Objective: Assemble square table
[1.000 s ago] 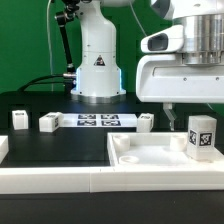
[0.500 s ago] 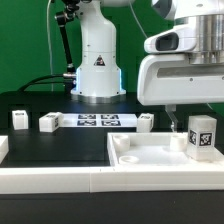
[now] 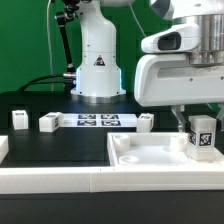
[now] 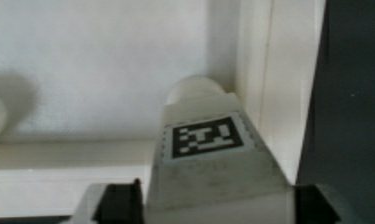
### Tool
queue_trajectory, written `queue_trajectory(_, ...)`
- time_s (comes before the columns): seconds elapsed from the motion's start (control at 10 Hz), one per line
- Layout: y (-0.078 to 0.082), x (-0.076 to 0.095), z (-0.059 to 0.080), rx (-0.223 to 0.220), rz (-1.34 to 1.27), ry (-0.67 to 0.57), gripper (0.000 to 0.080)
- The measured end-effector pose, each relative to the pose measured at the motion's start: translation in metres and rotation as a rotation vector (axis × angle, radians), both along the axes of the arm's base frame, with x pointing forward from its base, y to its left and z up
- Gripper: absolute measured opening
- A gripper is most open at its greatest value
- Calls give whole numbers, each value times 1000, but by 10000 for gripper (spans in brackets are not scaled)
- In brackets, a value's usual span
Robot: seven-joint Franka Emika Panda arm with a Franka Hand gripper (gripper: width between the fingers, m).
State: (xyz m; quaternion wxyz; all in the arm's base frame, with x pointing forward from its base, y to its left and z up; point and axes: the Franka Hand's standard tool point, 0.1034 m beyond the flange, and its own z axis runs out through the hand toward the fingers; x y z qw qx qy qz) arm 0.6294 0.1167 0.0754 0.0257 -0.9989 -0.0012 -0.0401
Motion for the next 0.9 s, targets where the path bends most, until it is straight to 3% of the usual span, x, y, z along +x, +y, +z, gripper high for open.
queue_trajectory(0.1, 0, 0, 0, 0, 0, 0, 289)
queue_trajectory(0.4, 0, 0, 0, 3, -33, 2, 289)
queue_trajectory(0.9, 0, -1, -1, 42, -537, 29, 290)
